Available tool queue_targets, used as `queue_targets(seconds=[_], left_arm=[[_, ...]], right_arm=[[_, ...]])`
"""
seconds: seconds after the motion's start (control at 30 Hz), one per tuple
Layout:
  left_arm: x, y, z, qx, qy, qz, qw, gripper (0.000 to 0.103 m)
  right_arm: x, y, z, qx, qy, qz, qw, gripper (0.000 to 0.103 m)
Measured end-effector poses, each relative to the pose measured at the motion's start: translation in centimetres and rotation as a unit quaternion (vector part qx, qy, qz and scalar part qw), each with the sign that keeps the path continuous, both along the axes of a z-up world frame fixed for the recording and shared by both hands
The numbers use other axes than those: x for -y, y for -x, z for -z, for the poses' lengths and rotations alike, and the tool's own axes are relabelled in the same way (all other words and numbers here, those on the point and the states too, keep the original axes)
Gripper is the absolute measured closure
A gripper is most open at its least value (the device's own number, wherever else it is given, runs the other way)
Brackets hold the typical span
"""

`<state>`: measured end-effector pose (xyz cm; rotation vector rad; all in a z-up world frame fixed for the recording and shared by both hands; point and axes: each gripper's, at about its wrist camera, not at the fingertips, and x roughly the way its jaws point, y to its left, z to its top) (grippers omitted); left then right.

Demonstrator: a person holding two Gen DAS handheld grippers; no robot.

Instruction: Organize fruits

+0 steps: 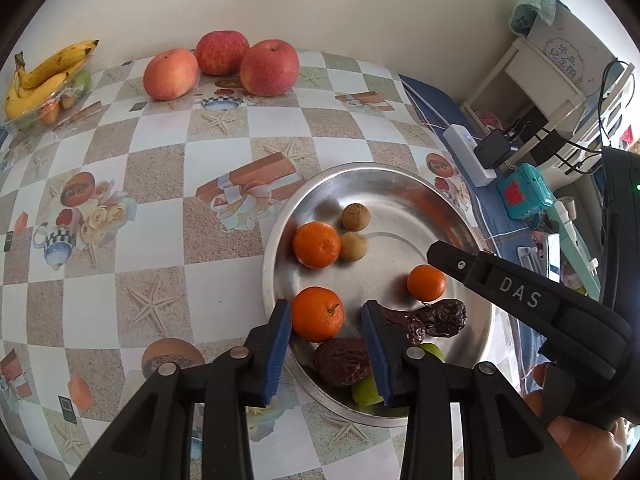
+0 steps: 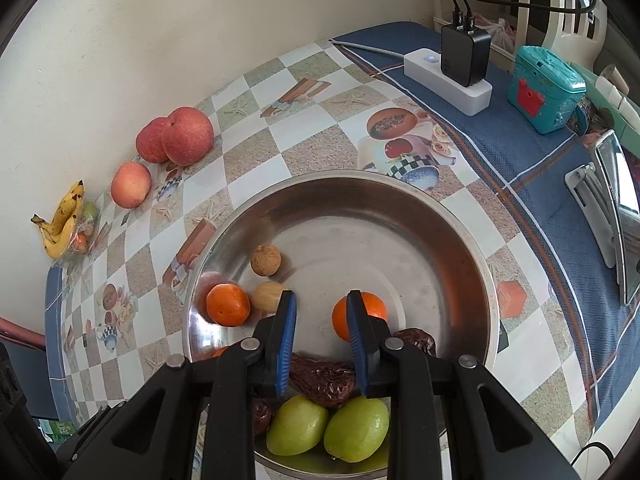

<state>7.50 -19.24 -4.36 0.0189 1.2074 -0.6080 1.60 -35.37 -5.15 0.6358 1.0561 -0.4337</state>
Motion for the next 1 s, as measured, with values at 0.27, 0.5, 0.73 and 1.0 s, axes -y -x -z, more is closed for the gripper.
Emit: queue_targets(seconds=[0.27,0.5,0.73,1.0], left_arm=[[-2.8,-1.8,1.6,-0.016,-0.051,-0.075,0.9957,0.055],[-5.1,-3.1,1.6,-0.005,-0.078,-0.125,0.9890,0.021],[-6.6,-3.8,2.0,0.028,-0.142,-0.167,0.9754,0.000],[-7.0,-4.1,2.2,0.045,-0.155,-0.166,0.9728,0.000]], right_arm=[[-0.5,-0.4,0.4,-0.008,0.001,-0.014,1.000,0.076],[-1.6,-1.2,0.5,-0.015,0.013,-0.040,0.999,0.070],[-2.7,-1.7,0.7,-0.028,0.046,-0.055,0.997,0.023],[-3.5,-2.1,1.1,-0.042,0.074,-0.070,0.994,0.005]])
